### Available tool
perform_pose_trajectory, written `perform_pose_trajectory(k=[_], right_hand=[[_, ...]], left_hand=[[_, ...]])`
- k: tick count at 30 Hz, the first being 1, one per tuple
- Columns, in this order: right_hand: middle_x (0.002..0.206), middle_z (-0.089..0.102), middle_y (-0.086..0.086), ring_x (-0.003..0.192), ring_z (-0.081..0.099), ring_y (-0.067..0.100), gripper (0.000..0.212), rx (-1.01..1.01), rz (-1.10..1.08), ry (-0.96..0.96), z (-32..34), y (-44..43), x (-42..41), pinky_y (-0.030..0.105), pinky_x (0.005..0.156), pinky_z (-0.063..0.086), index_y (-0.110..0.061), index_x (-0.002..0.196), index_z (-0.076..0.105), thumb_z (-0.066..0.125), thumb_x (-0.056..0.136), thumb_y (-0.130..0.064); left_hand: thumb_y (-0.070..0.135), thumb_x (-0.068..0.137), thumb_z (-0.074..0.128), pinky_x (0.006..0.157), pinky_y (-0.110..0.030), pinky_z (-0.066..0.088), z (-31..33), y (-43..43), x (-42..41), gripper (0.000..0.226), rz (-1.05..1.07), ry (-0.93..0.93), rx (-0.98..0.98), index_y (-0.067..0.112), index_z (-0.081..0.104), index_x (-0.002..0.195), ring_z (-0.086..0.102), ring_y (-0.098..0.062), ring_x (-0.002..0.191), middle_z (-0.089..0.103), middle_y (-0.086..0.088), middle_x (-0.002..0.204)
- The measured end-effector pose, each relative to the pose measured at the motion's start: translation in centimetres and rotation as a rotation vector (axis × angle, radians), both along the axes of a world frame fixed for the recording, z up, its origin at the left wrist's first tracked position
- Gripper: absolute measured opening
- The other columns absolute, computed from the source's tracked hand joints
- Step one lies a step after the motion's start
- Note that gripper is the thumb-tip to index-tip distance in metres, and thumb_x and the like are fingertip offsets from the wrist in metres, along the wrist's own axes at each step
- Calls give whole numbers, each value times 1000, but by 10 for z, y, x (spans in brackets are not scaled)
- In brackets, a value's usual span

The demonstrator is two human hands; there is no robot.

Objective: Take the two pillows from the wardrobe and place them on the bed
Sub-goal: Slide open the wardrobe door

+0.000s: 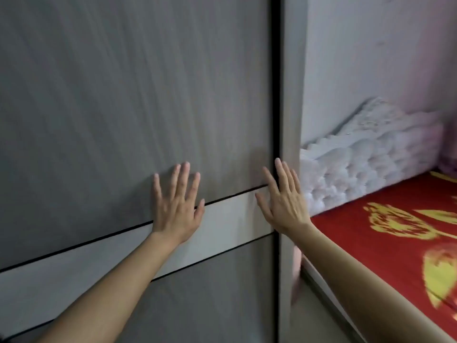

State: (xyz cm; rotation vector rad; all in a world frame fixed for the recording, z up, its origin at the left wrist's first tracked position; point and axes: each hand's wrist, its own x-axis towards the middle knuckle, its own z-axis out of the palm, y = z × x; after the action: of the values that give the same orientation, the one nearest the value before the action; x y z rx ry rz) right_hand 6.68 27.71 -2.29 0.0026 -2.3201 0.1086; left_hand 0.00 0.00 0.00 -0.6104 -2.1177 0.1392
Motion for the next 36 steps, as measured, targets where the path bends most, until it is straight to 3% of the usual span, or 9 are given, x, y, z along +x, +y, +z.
perform_pose_trajectory(k=[5, 10, 17, 36], right_hand=[[164, 7, 20, 152, 10, 35, 77, -255, 12, 31, -3, -31, -56, 47, 123, 18, -14, 158, 13, 42, 97, -53], [164, -10, 22, 153, -9, 33, 88, -232, -26, 64, -16, -33, -80, 44, 125, 1, -9, 158, 0, 37, 96, -59], [161, -20, 24, 150, -16, 39, 92, -286, -21, 112, -23, -46, -99, 46, 123, -12, -8, 155, -14, 28, 96, -64], [161, -14, 28, 151, -15, 39, 96, -273, -15, 68, -22, -86, -86, 53, 124, -2, -5, 156, -9, 32, 95, -67]], left_hand=[[55, 90, 49, 114, -70, 3, -13, -22, -32, 79, -5, 141, -136, 23, 19, 156, 4, -25, 152, 4, -9, 165], [60, 91, 45, 114, -69, 2, -27, -21, -57, 75, -54, 277, -106, 23, 26, 154, 6, -24, 152, 7, -8, 165], [57, 94, 42, 116, -66, 1, -31, -20, -61, 71, -102, 345, -88, 23, 25, 154, 6, -23, 152, 6, -8, 165], [56, 95, 44, 116, -66, 1, -24, -58, -49, 68, -51, 276, -79, 27, 25, 154, 3, -21, 152, 1, -4, 165]])
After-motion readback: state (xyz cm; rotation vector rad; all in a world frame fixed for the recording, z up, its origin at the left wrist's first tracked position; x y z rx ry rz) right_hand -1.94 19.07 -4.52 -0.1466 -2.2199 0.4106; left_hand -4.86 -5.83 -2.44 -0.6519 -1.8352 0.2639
